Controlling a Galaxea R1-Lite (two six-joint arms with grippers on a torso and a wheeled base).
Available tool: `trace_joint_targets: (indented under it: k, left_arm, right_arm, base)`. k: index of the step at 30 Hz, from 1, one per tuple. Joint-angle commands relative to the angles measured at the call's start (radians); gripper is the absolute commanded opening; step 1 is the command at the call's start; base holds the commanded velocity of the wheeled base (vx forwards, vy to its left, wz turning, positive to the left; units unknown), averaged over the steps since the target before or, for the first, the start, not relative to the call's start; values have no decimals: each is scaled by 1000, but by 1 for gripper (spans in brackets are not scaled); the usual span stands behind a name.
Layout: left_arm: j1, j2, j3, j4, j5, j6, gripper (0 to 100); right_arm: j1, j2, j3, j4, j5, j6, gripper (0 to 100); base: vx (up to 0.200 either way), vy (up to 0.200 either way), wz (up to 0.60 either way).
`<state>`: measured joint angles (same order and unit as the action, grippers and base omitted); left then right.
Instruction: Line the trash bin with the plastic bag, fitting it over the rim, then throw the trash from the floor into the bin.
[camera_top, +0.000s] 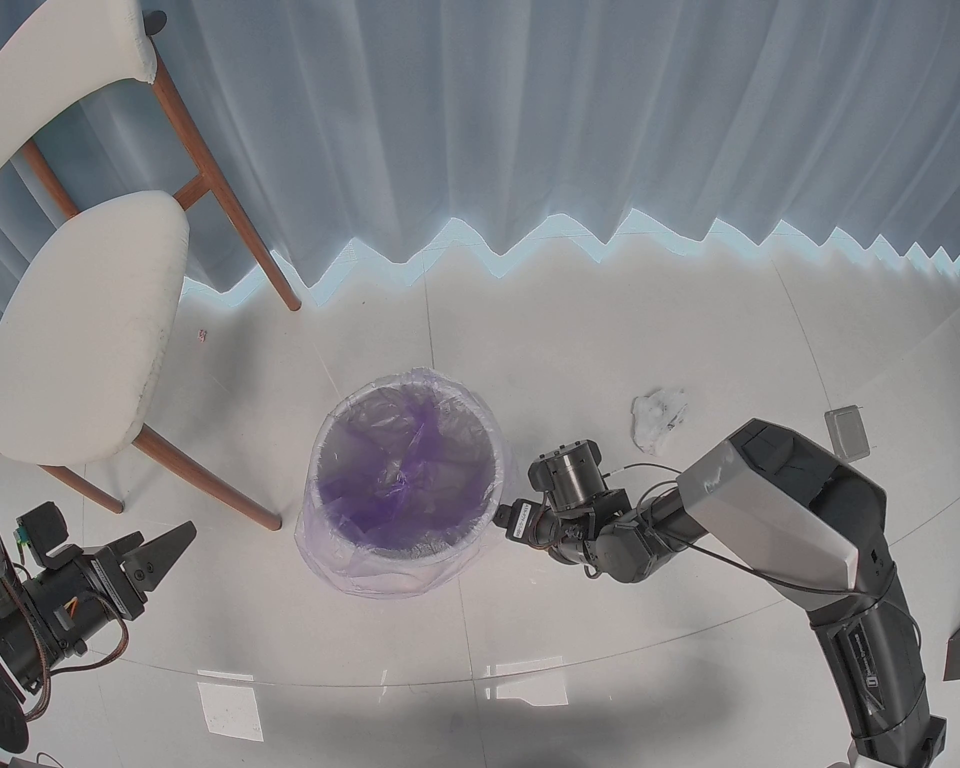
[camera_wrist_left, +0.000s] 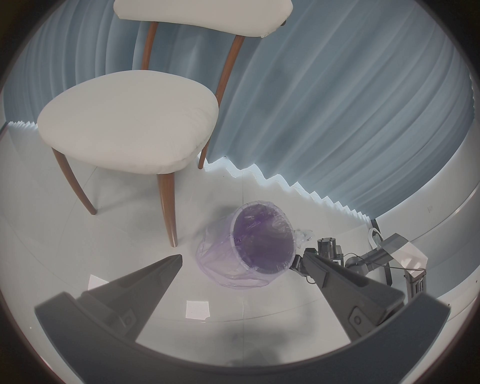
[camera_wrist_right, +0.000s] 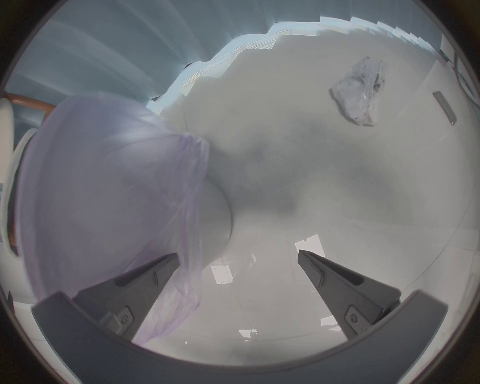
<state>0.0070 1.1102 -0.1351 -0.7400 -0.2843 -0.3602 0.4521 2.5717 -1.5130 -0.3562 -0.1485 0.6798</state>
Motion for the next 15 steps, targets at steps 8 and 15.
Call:
trace_joint_targets:
  k: [8, 15]
  left_arm:
    - [14, -69, 60, 1, 0, 1, 100]
    - [13, -69, 58, 1, -4, -2, 100]
  right_arm:
    - [-73, 137, -253, 237, -65, 3, 100]
    - [-73, 87, -216, 263, -85, 21, 100]
  base:
    - [0, 0, 0]
    - [0, 0, 0]
